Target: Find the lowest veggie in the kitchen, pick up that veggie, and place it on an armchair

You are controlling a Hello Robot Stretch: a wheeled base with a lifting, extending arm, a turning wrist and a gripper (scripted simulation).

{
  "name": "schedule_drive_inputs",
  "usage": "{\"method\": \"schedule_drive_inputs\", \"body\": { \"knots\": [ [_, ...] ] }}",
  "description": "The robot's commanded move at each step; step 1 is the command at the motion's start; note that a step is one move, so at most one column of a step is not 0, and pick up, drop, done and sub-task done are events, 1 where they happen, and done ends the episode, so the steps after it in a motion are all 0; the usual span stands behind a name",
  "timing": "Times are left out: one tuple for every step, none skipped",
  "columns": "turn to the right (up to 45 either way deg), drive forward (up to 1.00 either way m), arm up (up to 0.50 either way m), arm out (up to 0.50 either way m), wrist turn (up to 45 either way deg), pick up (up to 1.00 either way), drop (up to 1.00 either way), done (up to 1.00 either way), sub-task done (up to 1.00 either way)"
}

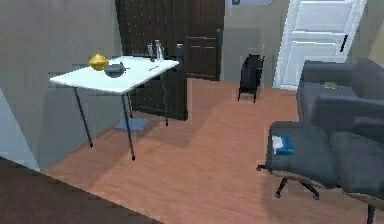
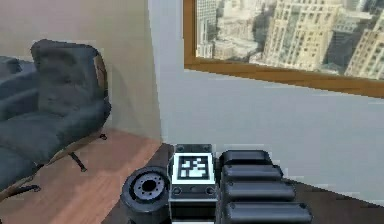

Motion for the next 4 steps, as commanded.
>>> {"method": "schedule_drive_inputs", "body": {
  "knots": [
    [0.0,1.00,0.00,0.00,0.0,0.00,0.00,0.00,0.00],
    [0.0,0.15,0.00,0.00,0.0,0.00,0.00,0.00,0.00],
    [9.0,0.00,0.00,0.00,0.0,0.00,0.00,0.00,0.00],
    [0.0,1.00,0.00,0.00,0.0,0.00,0.00,0.00,0.00]
  ]
}}
